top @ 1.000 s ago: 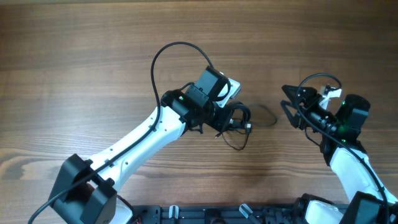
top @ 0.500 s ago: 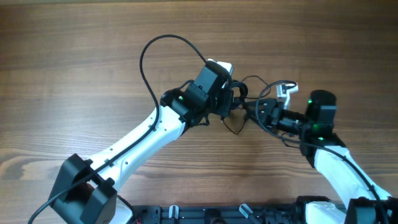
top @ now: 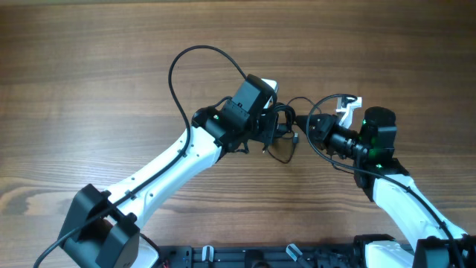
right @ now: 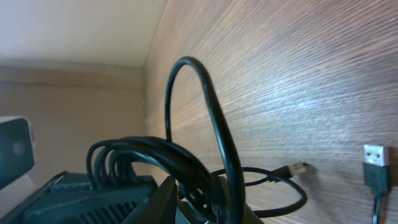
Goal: Untangle cables
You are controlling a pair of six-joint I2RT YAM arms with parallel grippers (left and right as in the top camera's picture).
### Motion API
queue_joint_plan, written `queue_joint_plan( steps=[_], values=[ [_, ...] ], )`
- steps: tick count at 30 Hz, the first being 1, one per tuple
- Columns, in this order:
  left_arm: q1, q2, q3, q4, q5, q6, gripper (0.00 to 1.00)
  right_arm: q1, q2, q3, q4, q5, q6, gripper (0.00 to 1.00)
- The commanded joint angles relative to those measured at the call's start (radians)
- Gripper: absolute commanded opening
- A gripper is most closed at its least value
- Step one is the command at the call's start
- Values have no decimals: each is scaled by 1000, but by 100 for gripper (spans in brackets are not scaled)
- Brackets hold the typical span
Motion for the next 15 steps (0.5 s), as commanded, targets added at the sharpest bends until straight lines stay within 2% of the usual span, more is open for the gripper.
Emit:
queue_joint_plan(
  steps=[1, 3, 5, 8, 10, 13, 15],
  values=[
    [0, 3, -2, 1, 20, 16, 4, 4, -5, 8, 5, -110, -4, 22],
    [0, 3, -2, 2, 8, 16, 4, 4, -5, 8, 6, -154, -3, 18],
    [0, 3, -2, 5, 8, 16, 4, 4, -5, 8, 11, -177, -3, 5],
    [1, 3, -2, 8, 8, 16, 4, 4, -5, 8, 60, -246, 25, 5],
    [0, 4, -2, 8, 16, 16, 4, 4, -5, 8, 184, -251, 103, 4],
    [-1, 4, -2, 12, 111, 16, 4, 4, -5, 8, 388, -113, 121, 5],
    [-1, 4, -2, 7, 199, 16, 4, 4, -5, 8, 410, 65, 119, 5]
  ],
)
